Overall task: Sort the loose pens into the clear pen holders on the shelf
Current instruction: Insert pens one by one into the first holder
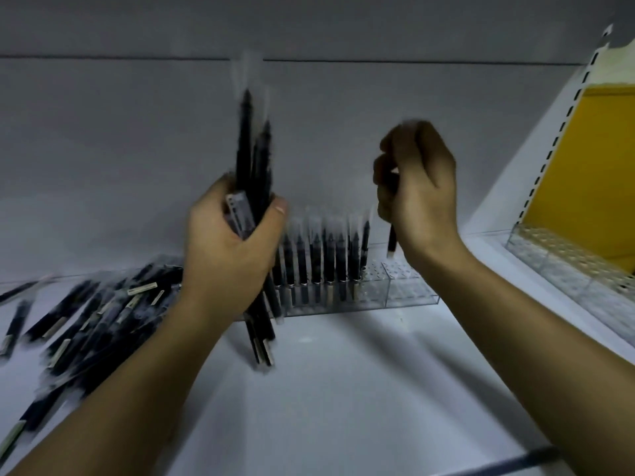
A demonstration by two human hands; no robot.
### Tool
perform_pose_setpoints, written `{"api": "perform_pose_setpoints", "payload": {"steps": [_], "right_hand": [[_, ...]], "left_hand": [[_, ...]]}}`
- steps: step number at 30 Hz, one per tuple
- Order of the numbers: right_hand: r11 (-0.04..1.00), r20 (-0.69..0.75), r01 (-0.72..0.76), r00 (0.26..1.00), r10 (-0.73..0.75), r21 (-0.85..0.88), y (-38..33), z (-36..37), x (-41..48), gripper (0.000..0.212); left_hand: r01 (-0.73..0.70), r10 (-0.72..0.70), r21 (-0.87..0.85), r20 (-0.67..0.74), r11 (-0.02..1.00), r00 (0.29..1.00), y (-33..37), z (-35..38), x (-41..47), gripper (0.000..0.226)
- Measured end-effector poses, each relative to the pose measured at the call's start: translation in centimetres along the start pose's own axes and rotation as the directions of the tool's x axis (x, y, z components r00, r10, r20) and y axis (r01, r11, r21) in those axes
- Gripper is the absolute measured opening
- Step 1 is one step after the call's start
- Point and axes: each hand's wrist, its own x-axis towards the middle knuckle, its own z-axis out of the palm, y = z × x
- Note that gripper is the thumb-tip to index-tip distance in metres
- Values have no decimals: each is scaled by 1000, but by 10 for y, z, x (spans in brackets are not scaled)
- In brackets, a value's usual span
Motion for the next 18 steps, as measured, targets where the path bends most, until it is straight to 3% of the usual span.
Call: {"api": "perform_pose_setpoints", "payload": {"steps": [3,6,11,15,18], "right_hand": [[994,19,-99,995,100,-49,22,-15,-1,28],[981,67,-132,988,143,-145,41,-28,3,23],[987,61,-145,987,149,-68,61,-46,7,19],[992,26,-54,998,57,-114,62,-49,10,16],[985,70,28,997,-16,-168,63,-45,7,13]], "left_hand": [[-9,9,43,-5,999,1000,-6,1,-13,28],[-15,16,39,-21,999,1000,-10,6,-21,23],[-81,92,127,-82,989,992,-12,2,-11,18],[-183,219,283,-101,942,971,-4,-4,2,13],[-158,179,280,-54,947,982,-1,4,-2,10]]}}
